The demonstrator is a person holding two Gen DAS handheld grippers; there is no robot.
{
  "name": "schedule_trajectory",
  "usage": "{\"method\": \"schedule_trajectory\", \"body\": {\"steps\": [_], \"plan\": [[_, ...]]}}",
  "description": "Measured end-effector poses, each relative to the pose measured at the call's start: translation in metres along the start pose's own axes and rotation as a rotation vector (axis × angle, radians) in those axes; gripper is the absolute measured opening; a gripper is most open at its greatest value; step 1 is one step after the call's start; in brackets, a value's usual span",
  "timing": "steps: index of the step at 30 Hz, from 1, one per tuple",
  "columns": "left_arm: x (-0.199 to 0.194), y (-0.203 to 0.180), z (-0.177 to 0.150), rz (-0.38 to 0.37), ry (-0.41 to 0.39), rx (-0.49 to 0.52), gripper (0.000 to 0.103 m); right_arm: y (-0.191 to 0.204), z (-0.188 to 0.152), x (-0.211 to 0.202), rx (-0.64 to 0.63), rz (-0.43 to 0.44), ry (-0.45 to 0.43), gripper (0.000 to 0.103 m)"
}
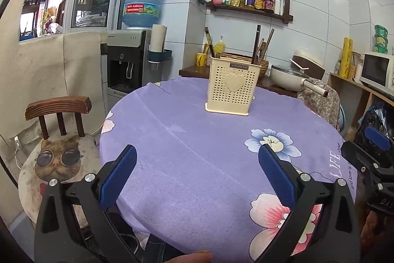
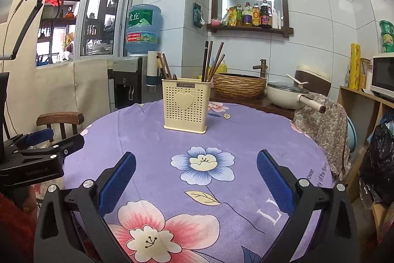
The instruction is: Organize utensils
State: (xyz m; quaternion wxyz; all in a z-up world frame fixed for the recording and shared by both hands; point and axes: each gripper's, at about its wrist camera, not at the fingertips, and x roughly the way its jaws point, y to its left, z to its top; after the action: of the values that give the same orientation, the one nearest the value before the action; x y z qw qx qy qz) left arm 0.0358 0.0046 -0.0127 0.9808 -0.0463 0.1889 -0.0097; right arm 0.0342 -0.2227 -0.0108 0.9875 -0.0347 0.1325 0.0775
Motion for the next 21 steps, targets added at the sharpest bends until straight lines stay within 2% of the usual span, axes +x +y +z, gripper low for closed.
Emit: {"method": "schedule_trajectory", "body": {"steps": [21], "plan": [[0.0005, -0.0038, -0.0019, 0.002, 0.002, 0.003, 0.097, 0.0005, -0.0013, -0.0004, 0.002, 0.007, 0.004, 0.097]]}}
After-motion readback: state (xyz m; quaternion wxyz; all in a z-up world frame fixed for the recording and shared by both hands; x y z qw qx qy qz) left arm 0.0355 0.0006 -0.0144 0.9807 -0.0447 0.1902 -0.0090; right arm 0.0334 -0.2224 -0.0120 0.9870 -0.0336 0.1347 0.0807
